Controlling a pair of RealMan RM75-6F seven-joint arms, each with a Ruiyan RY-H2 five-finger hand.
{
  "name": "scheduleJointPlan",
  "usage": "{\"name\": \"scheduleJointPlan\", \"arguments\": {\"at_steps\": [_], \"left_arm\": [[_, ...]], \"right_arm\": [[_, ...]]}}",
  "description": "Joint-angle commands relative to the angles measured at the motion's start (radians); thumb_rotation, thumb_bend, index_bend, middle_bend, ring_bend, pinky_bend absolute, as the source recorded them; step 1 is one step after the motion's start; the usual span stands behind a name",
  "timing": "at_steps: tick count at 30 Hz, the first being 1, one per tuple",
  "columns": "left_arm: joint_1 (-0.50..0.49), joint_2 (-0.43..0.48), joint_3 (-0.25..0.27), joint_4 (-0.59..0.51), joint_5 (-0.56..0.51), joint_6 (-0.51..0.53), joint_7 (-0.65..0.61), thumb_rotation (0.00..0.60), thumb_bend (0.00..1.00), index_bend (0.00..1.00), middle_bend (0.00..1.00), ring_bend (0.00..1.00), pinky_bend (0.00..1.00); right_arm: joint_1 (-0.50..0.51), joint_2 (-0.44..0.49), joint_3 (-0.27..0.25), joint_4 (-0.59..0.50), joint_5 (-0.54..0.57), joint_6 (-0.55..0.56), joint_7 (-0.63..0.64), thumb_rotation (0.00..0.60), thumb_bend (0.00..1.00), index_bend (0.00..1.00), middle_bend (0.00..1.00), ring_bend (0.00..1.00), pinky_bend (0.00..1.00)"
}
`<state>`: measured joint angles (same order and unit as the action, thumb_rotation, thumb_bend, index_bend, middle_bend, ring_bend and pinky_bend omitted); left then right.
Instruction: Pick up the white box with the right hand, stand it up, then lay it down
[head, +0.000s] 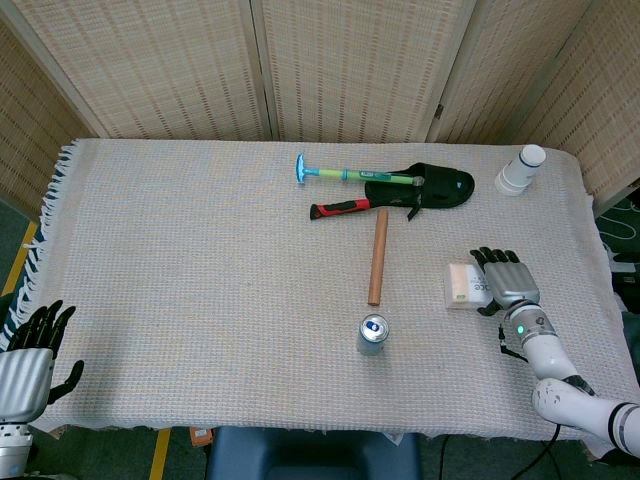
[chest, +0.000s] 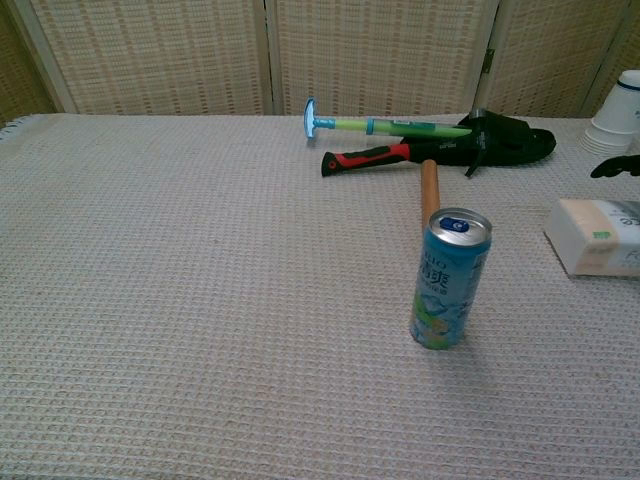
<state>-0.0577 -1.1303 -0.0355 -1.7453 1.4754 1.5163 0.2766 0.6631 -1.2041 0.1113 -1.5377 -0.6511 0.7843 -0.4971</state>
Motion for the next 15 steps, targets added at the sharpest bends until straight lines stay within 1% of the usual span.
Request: {"name": "scheduleJointPlan", "arguments": {"at_steps": [1, 6, 10, 15], "left_arm": [[-0.001, 0.0, -0.001, 0.0, -0.002, -0.002, -0.001, 0.6, 0.34, 0.1, 0.0, 0.0, 0.15], [-0.002, 0.0, -0.001, 0.001, -0.003, -0.004, -0.004, 0.6, 0.34, 0.1, 0.0, 0.0, 0.15], [-0.001, 0.001, -0.002, 0.001, -0.003, -0.001, -0.008, 0.6, 0.34, 0.1, 0.0, 0.0, 0.15], [0.0, 0.003, -0.001, 0.001, 0.0, 0.0, -0.012, 0.6, 0.34, 0.1, 0.0, 0.0, 0.15]], "right_arm": [[0.008, -0.005, -0.008, 0.003, 0.005, -0.006, 0.004, 0.6, 0.14, 0.0, 0.01, 0.0, 0.0], [0.026, -0.019, -0.021, 0.012, 0.006, -0.017, 0.011, 0.6, 0.14, 0.01, 0.04, 0.0, 0.0], [0.036, -0.029, -0.032, 0.017, 0.004, -0.02, 0.02, 0.6, 0.14, 0.04, 0.07, 0.0, 0.0], [0.047, -0.04, -0.048, 0.027, 0.014, -0.023, 0.021, 0.6, 0.14, 0.05, 0.09, 0.0, 0.0]]}}
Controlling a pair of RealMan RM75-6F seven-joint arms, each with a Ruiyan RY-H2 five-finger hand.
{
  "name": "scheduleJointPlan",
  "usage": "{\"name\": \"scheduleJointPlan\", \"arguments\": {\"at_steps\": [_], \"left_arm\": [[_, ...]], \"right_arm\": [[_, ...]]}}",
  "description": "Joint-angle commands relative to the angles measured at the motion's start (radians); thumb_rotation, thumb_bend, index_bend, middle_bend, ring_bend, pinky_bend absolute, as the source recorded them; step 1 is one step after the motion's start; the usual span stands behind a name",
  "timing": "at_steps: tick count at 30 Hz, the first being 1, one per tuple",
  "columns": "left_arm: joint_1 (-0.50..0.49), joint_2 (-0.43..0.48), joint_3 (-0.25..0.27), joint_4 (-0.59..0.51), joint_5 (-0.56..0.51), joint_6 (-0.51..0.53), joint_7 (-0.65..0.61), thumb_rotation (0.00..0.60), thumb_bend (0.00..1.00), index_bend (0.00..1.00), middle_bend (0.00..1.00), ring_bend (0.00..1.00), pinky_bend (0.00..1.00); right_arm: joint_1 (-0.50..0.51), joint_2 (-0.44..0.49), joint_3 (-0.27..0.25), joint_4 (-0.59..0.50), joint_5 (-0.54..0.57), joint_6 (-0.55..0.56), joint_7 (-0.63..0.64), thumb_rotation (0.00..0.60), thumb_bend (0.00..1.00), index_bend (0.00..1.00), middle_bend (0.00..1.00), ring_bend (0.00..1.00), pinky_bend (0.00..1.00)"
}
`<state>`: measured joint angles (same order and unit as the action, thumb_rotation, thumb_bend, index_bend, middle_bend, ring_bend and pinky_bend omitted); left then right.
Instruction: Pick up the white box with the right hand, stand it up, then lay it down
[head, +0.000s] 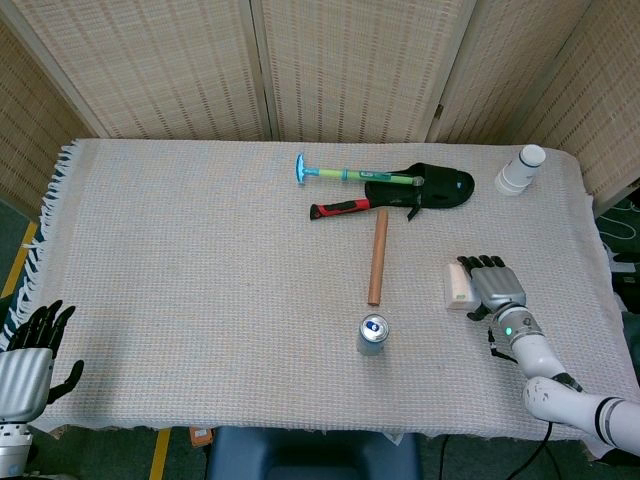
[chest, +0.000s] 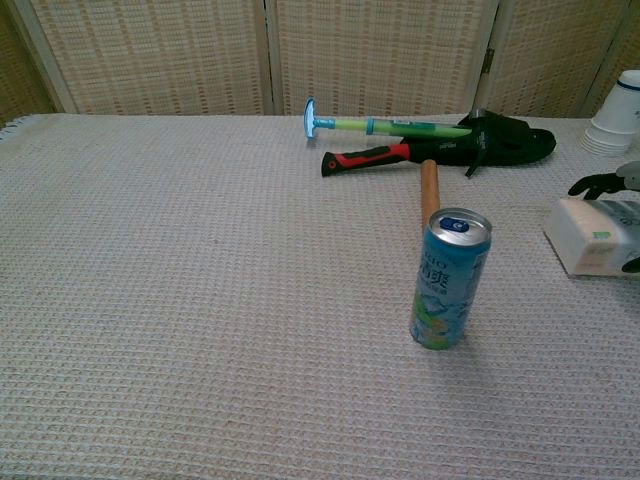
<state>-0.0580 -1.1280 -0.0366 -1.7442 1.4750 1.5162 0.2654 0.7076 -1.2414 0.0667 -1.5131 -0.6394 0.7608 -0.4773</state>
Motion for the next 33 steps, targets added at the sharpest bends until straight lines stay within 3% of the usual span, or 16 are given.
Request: {"name": "scheduleJointPlan", "arguments": {"at_steps": [1, 9, 15, 20, 22, 27, 30, 33], "left_arm": [[0.0, 0.001, 0.001, 0.0, 0.001, 0.0, -0.001, 0.6, 0.34, 0.1, 0.0, 0.0, 0.15], [0.001, 0.002, 0.001, 0.0, 0.006, 0.003, -0.007, 0.6, 0.34, 0.1, 0.0, 0.0, 0.15], [0.001, 0.002, 0.002, 0.0, 0.007, 0.003, -0.009, 0.6, 0.34, 0.1, 0.0, 0.0, 0.15], [0.001, 0.002, 0.003, 0.0, 0.008, 0.003, -0.008, 0.6, 0.34, 0.1, 0.0, 0.0, 0.15], [0.002, 0.003, 0.003, -0.001, 0.009, 0.004, -0.008, 0.6, 0.34, 0.1, 0.0, 0.0, 0.15], [0.003, 0.004, 0.004, -0.003, 0.012, 0.007, -0.008, 0.6, 0.34, 0.1, 0.0, 0.0, 0.15], [0.003, 0.003, 0.005, -0.003, 0.015, 0.007, -0.006, 0.6, 0.34, 0.1, 0.0, 0.0, 0.15], [0.003, 0.002, 0.007, -0.005, 0.018, 0.007, -0.002, 0.6, 0.34, 0.1, 0.0, 0.0, 0.15]], "right_arm": [[0.005, -0.005, -0.006, 0.003, 0.004, 0.003, 0.002, 0.6, 0.14, 0.06, 0.1, 0.0, 0.0], [0.016, -0.014, -0.022, 0.013, 0.016, 0.015, 0.004, 0.6, 0.14, 0.14, 0.15, 0.0, 0.0], [0.017, -0.028, -0.028, 0.028, -0.001, 0.031, 0.011, 0.6, 0.14, 0.33, 0.24, 0.03, 0.0], [-0.005, -0.028, -0.008, 0.031, -0.076, 0.062, 0.076, 0.6, 0.15, 0.38, 0.29, 0.08, 0.0], [-0.029, -0.021, 0.018, 0.025, -0.143, 0.068, 0.164, 0.6, 0.15, 0.38, 0.29, 0.09, 0.0], [-0.142, -0.017, 0.109, 0.049, -0.434, 0.095, 0.647, 0.6, 0.15, 0.38, 0.3, 0.09, 0.0], [-0.208, -0.043, 0.129, 0.132, -0.655, 0.158, 1.109, 0.6, 0.15, 0.37, 0.32, 0.1, 0.0], [-0.232, -0.085, 0.089, 0.299, -0.857, 0.244, 1.589, 0.6, 0.15, 0.36, 0.34, 0.11, 0.0]]}}
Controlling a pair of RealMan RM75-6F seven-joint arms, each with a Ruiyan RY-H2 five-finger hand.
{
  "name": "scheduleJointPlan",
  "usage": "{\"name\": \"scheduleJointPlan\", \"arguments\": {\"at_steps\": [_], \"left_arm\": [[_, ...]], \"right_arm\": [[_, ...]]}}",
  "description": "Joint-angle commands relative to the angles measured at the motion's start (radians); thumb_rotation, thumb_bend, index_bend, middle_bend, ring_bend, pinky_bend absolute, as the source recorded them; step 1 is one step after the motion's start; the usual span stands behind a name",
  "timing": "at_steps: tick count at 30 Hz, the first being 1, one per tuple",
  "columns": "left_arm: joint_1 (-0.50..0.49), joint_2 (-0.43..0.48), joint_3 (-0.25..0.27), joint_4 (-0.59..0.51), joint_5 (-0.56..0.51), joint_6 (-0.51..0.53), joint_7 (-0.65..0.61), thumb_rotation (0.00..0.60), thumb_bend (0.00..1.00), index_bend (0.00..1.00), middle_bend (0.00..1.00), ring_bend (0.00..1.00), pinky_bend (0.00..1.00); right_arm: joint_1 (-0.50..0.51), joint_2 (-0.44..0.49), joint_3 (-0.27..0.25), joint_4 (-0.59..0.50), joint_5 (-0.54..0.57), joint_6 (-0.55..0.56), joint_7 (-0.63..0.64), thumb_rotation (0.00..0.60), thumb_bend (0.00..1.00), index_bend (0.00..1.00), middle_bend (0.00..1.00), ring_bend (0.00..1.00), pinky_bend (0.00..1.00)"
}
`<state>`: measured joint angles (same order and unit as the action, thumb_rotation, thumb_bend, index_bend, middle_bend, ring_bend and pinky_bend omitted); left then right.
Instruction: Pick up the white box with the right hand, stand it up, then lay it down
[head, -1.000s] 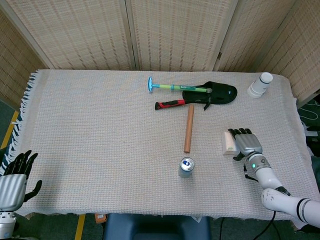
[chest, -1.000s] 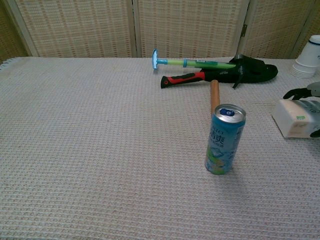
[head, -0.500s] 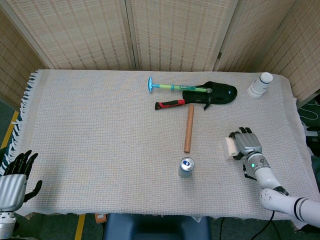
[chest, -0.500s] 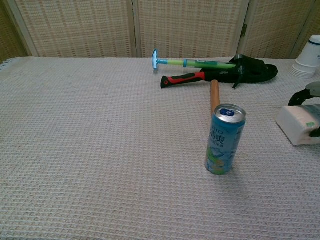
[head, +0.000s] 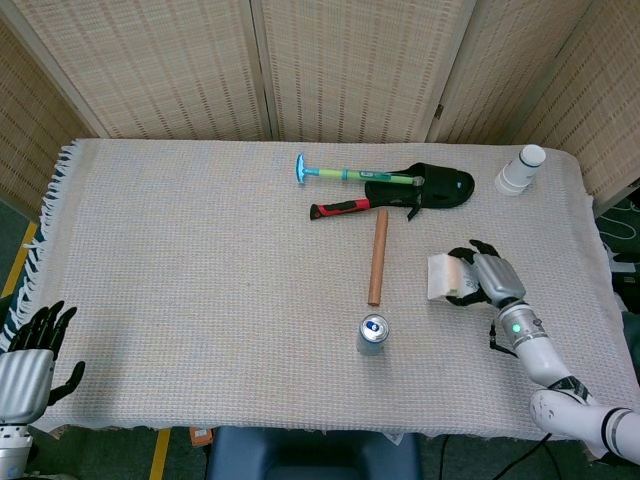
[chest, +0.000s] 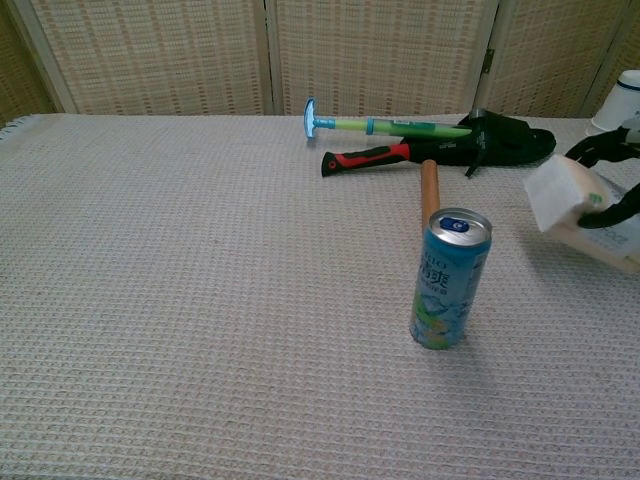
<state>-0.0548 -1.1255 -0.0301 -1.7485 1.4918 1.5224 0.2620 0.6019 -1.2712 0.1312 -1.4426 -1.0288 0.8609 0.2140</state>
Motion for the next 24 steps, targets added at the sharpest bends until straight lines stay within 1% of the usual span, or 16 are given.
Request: {"name": "scheduleJointPlan", "arguments": {"at_steps": [1, 3, 4, 7, 10, 13, 16, 22, 24], "left_arm": [[0.0, -0.001, 0.0, -0.001, 0.002, 0.002, 0.002, 0.6, 0.34, 0.1, 0.0, 0.0, 0.15], [0.001, -0.001, 0.0, -0.001, 0.002, 0.003, 0.002, 0.6, 0.34, 0.1, 0.0, 0.0, 0.15], [0.001, -0.002, 0.0, -0.001, 0.002, 0.003, 0.003, 0.6, 0.34, 0.1, 0.0, 0.0, 0.15], [0.001, -0.003, -0.001, 0.0, -0.001, 0.001, 0.005, 0.6, 0.34, 0.1, 0.0, 0.0, 0.15], [-0.001, -0.004, -0.002, 0.002, -0.006, -0.003, 0.007, 0.6, 0.34, 0.1, 0.0, 0.0, 0.15], [-0.003, -0.005, -0.005, 0.005, -0.013, -0.008, 0.009, 0.6, 0.34, 0.1, 0.0, 0.0, 0.15], [-0.004, -0.006, -0.006, 0.006, -0.018, -0.011, 0.011, 0.6, 0.34, 0.1, 0.0, 0.0, 0.15], [-0.006, -0.008, -0.009, 0.009, -0.026, -0.014, 0.012, 0.6, 0.34, 0.1, 0.0, 0.0, 0.15], [-0.005, -0.008, -0.01, 0.01, -0.028, -0.014, 0.011, 0.6, 0.34, 0.1, 0.0, 0.0, 0.15]], "right_arm": [[-0.126, -0.073, 0.005, 0.291, -0.515, 0.175, 0.993, 0.6, 0.15, 0.36, 0.34, 0.11, 0.0], [-0.12, -0.128, -0.033, 0.439, -0.588, 0.237, 1.156, 0.6, 0.15, 0.36, 0.34, 0.11, 0.0], [-0.117, -0.152, -0.048, 0.499, -0.61, 0.258, 1.206, 0.6, 0.15, 0.36, 0.34, 0.11, 0.0], [-0.108, -0.233, -0.076, 0.663, -0.639, 0.304, 1.326, 0.6, 0.15, 0.35, 0.34, 0.11, 0.0], [-0.096, -0.294, -0.099, 0.782, -0.653, 0.32, 1.407, 0.6, 0.15, 0.35, 0.34, 0.11, 0.0], [-0.087, -0.349, -0.119, 0.883, -0.66, 0.327, 1.453, 0.6, 0.15, 0.35, 0.34, 0.11, 0.0], [-0.08, -0.392, -0.143, 0.961, -0.668, 0.322, 1.51, 0.6, 0.15, 0.35, 0.34, 0.12, 0.0], [-0.075, -0.467, -0.172, 1.089, -0.67, 0.328, 1.649, 0.6, 0.15, 0.36, 0.34, 0.12, 0.0], [-0.076, -0.485, -0.179, 1.122, -0.669, 0.329, 1.676, 0.6, 0.15, 0.36, 0.34, 0.12, 0.0]]}}
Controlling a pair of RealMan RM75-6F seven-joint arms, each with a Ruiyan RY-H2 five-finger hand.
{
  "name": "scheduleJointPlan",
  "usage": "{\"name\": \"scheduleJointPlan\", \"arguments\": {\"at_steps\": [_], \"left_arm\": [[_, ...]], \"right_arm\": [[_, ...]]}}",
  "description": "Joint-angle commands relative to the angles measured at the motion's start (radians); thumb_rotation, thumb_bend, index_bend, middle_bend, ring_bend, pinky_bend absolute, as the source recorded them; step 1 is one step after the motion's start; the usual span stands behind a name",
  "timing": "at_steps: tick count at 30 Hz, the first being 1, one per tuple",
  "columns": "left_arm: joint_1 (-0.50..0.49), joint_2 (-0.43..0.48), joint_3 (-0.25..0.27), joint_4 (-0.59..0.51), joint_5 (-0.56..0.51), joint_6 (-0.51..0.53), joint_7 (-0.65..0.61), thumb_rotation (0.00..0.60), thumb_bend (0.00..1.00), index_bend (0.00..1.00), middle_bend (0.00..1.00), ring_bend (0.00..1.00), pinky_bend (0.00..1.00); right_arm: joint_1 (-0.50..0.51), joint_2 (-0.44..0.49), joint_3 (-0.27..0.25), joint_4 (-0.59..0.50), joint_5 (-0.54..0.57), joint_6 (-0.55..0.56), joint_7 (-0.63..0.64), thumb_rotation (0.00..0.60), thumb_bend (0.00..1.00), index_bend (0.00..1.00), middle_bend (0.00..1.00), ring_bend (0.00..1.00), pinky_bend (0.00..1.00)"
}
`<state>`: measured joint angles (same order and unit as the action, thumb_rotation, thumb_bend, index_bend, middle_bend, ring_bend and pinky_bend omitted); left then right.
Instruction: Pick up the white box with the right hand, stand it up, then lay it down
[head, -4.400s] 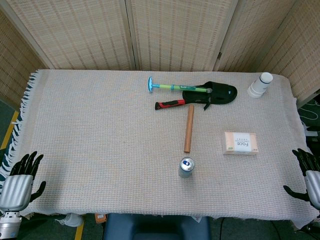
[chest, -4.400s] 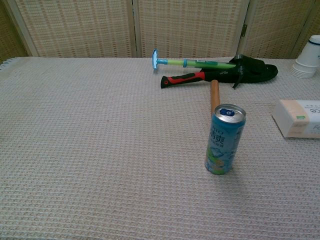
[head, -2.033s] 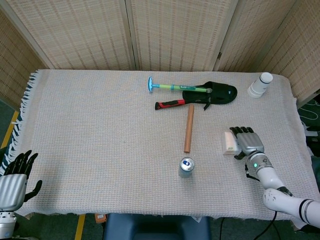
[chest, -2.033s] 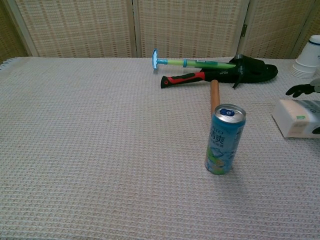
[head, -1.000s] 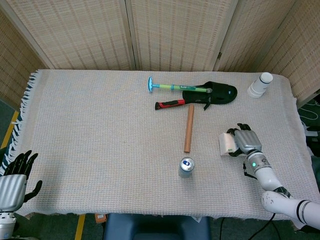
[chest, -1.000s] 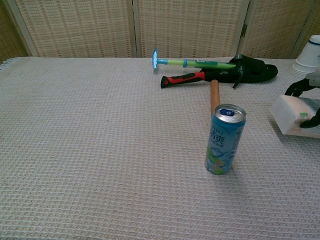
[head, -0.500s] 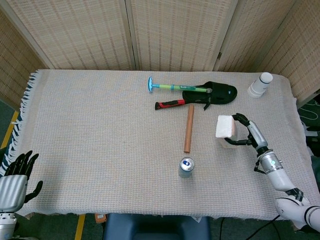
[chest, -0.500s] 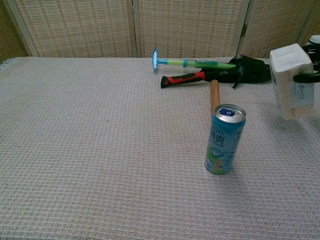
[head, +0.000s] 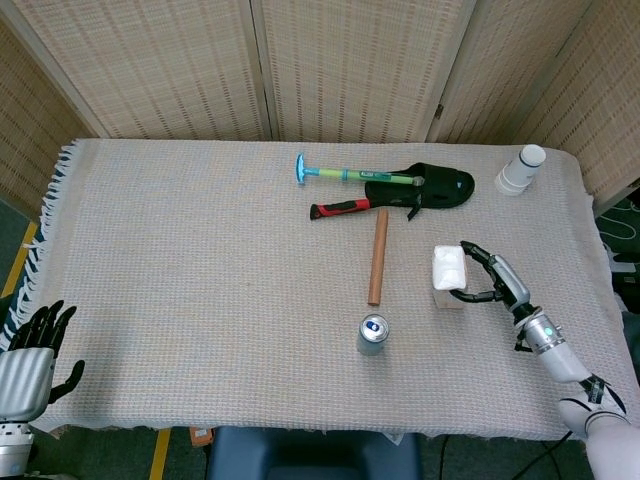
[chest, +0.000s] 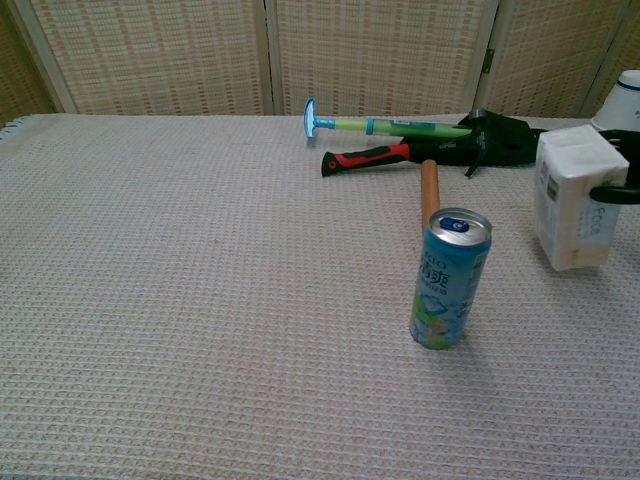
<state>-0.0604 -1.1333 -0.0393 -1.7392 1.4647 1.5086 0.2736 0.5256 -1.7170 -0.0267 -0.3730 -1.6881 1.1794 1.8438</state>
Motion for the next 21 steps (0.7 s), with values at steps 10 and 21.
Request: {"name": "scheduleJointPlan", "arguments": {"at_steps": [10, 21], "left_arm": [[-0.006, -0.005, -0.001, 0.007, -0.011, -0.013, 0.008, 0.6, 0.34, 0.1, 0.0, 0.0, 0.15], [-0.007, -0.007, 0.002, 0.006, -0.005, -0.011, 0.014, 0.6, 0.35, 0.1, 0.0, 0.0, 0.15]], "right_arm": [[-0.011, -0.079, -0.058, 0.142, -0.012, 0.001, 0.092, 0.6, 0.15, 0.36, 0.34, 0.12, 0.0], [-0.026, -0.045, -0.078, 0.138, -0.012, 0.045, 0.109, 0.6, 0.16, 0.3, 0.34, 0.12, 0.0]]}}
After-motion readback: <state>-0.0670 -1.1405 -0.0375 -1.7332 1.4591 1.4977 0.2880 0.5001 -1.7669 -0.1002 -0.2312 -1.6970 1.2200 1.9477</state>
